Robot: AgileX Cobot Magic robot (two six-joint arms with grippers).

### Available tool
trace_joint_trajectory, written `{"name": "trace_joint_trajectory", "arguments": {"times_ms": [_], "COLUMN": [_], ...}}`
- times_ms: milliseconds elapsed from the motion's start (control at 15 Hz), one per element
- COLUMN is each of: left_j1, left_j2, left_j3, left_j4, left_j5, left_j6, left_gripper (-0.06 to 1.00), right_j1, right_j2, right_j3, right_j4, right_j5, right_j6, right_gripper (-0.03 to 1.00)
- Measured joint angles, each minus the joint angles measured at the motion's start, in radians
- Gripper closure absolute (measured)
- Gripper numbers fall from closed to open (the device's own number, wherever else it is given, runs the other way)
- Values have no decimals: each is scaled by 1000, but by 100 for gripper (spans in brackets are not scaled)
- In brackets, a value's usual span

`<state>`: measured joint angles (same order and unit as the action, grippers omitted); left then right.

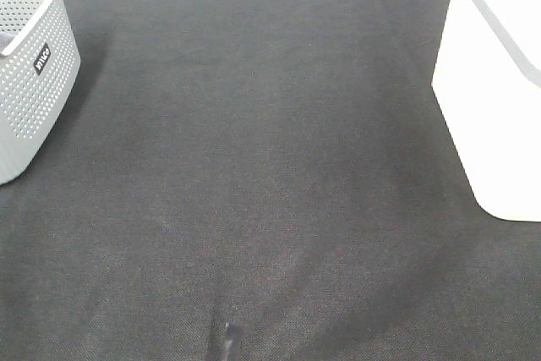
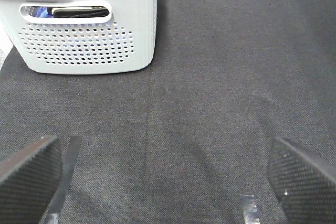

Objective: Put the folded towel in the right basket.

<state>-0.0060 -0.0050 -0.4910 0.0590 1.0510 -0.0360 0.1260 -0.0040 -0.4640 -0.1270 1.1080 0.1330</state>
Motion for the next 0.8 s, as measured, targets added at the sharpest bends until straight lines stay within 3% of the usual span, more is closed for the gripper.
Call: {"name": "trace_joint_trajectory", "arguments": {"times_ms": [333, 600, 800], "left_j1": [0, 0, 0], "left_j2": [0, 0, 0], "left_j3": [0, 0, 0], "left_j4": [0, 0, 0], "left_j5": [0, 0, 0], "left_j6": [0, 0, 0], "left_gripper": [-4, -4, -4], "right_j1": [0, -136, -143], "right_j2": [0, 0, 0], "right_j3": [0, 0, 0], "right_j4": [0, 1, 1], "right_j5": [0, -1, -1], "right_j6": [2, 3, 5], "right_gripper": [-1, -1, -1]}}
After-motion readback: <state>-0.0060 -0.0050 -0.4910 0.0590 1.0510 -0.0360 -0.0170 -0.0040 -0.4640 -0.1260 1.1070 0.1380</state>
